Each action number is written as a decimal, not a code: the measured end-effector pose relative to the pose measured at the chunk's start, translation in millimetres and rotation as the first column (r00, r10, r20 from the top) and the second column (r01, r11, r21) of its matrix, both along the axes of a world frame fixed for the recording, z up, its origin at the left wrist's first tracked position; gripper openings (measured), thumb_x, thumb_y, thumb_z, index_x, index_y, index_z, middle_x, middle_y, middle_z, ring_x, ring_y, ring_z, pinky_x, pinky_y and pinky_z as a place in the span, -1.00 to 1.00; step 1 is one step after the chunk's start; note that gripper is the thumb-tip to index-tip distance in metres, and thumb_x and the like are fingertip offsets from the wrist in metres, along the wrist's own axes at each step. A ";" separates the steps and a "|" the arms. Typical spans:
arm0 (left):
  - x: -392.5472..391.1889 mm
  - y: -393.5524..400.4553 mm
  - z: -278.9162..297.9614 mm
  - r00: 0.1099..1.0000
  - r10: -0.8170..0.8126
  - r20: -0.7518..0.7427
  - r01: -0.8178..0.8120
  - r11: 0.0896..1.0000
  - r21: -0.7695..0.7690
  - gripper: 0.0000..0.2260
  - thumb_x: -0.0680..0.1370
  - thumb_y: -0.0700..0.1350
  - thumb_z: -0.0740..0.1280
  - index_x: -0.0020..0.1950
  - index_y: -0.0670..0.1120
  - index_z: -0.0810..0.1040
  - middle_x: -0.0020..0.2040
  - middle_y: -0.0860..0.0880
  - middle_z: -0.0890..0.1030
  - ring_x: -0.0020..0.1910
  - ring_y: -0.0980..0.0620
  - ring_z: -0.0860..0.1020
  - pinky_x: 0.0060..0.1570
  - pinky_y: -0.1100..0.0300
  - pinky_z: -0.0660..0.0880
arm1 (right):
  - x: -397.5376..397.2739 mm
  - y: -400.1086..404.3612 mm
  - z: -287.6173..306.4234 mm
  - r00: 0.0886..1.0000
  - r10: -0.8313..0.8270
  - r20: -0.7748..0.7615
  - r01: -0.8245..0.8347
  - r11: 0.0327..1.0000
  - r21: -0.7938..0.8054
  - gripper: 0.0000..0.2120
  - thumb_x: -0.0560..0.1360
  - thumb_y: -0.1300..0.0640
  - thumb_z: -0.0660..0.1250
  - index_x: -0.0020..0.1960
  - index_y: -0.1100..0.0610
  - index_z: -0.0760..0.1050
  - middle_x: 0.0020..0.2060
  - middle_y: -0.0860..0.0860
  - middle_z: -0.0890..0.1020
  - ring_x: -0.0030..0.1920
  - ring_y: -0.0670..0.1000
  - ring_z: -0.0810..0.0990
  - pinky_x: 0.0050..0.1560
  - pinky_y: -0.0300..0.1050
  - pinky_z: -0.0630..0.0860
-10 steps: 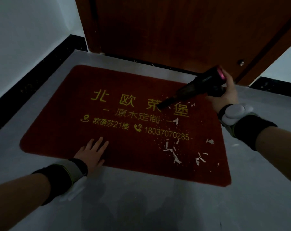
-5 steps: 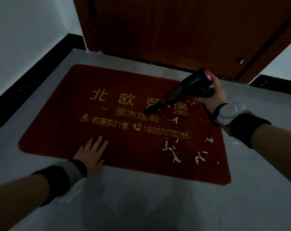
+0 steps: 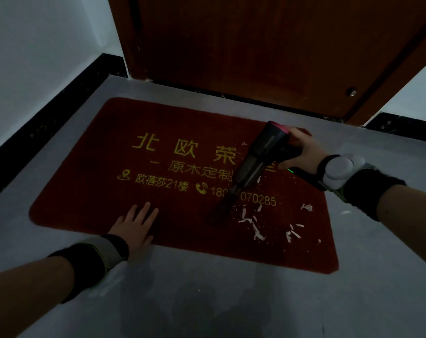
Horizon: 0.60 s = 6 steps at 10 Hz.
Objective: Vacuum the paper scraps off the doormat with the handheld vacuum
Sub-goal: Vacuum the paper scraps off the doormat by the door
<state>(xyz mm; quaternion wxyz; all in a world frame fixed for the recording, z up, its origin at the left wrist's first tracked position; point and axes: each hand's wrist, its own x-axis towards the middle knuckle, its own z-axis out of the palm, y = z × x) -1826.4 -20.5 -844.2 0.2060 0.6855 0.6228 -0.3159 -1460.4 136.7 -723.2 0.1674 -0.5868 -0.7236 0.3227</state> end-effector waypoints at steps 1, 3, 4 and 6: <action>0.2 -0.2 -0.3 1.000 -0.008 0.000 0.008 1.000 0.008 -0.38 0.64 0.12 -0.01 0.52 -0.01 -0.33 0.53 -0.07 -0.31 0.53 -0.16 -0.17 0.45 -0.06 0.05 | 1.1 7.8 -2.4 0.999 -0.039 0.027 0.039 0.999 0.020 -0.25 0.29 0.38 0.50 0.39 0.05 0.30 0.11 -0.06 0.43 0.20 0.01 0.38 0.16 -0.06 0.32; -1.2 -0.3 -3.4 1.000 -0.008 -0.003 0.008 1.000 0.008 -0.38 0.64 0.13 -0.01 0.52 -0.02 -0.34 0.53 -0.07 -0.32 0.53 -0.16 -0.18 0.46 -0.06 0.05 | 0.0 13.4 -5.4 0.968 -0.245 -0.045 0.249 0.964 0.098 -0.20 0.34 0.38 0.47 0.46 0.04 0.20 0.26 0.10 0.48 0.26 0.10 0.44 0.08 -0.11 0.37; -0.6 -0.7 -3.9 1.000 -0.009 -0.003 0.009 1.000 0.014 -0.38 0.64 0.12 -0.01 0.52 -0.02 -0.34 0.53 -0.07 -0.32 0.53 -0.16 -0.18 0.46 -0.06 0.05 | -1.1 16.9 -11.9 0.924 -0.366 -0.112 0.377 0.921 0.100 -0.19 0.38 0.34 0.46 0.48 0.00 0.14 0.21 0.05 0.50 0.18 0.08 0.51 0.03 -0.09 0.46; -0.2 -1.1 -3.8 1.000 -0.005 0.004 0.005 1.000 0.020 -0.38 0.64 0.12 -0.01 0.52 -0.01 -0.34 0.53 -0.07 -0.32 0.53 -0.16 -0.18 0.46 -0.06 0.04 | -6.7 23.1 -9.5 0.908 -0.397 -0.131 0.415 0.895 0.166 -0.20 0.45 0.33 0.39 0.52 0.04 0.03 0.06 -0.03 0.47 -0.02 -0.02 0.48 -0.08 -0.11 0.48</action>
